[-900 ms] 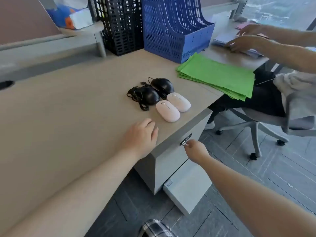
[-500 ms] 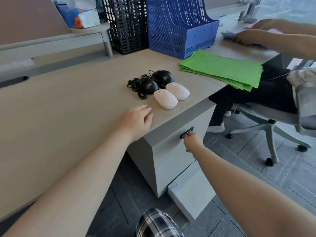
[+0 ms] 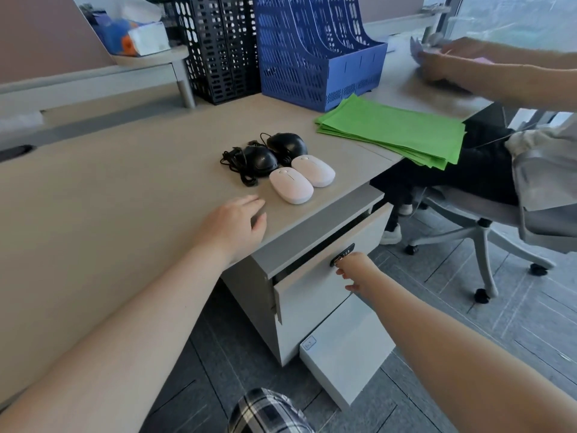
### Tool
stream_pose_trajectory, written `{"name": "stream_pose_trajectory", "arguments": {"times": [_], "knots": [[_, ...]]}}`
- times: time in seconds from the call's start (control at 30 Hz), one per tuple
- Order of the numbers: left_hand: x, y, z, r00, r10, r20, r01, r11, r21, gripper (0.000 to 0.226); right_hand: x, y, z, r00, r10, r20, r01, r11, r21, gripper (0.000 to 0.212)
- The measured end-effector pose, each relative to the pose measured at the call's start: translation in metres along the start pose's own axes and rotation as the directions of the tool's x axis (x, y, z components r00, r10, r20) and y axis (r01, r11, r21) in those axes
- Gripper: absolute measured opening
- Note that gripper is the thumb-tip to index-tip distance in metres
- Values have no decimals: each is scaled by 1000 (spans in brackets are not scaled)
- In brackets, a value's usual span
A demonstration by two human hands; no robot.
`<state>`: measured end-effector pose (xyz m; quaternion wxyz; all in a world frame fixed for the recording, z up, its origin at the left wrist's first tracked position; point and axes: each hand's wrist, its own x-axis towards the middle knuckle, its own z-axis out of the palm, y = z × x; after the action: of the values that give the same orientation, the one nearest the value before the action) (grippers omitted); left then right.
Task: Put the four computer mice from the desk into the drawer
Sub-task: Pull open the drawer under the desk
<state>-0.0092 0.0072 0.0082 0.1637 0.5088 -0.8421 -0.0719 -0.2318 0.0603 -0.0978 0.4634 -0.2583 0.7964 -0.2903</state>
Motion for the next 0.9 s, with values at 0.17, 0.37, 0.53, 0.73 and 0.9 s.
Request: {"name": "stream_pose_trajectory", "arguments": {"times": [0.17, 0.37, 0.53, 0.73, 0.9], "knots": [[-6, 4, -1, 999, -14, 32, 14, 1000, -6, 42, -12, 4, -20, 716, -656, -238, 444, 692, -569, 33], [-18, 13, 0, 994, -61, 92, 60, 998, 16, 46, -19, -15, -21, 827, -561, 28, 342, 463, -818, 39], [-28, 19, 1, 991, -65, 117, 59, 997, 53, 48, -37, -14, -38, 877, -474, 73, 299, 422, -856, 39], [-34, 27, -6, 971, -102, 215, 81, 991, 104, 52, -55, 13, -68, 908, -418, 35, 202, 362, -910, 29], [-42, 30, -9, 962, -122, 243, 87, 985, 148, 55, -75, 40, -94, 940, -342, -6, 130, 373, -919, 25]]}}
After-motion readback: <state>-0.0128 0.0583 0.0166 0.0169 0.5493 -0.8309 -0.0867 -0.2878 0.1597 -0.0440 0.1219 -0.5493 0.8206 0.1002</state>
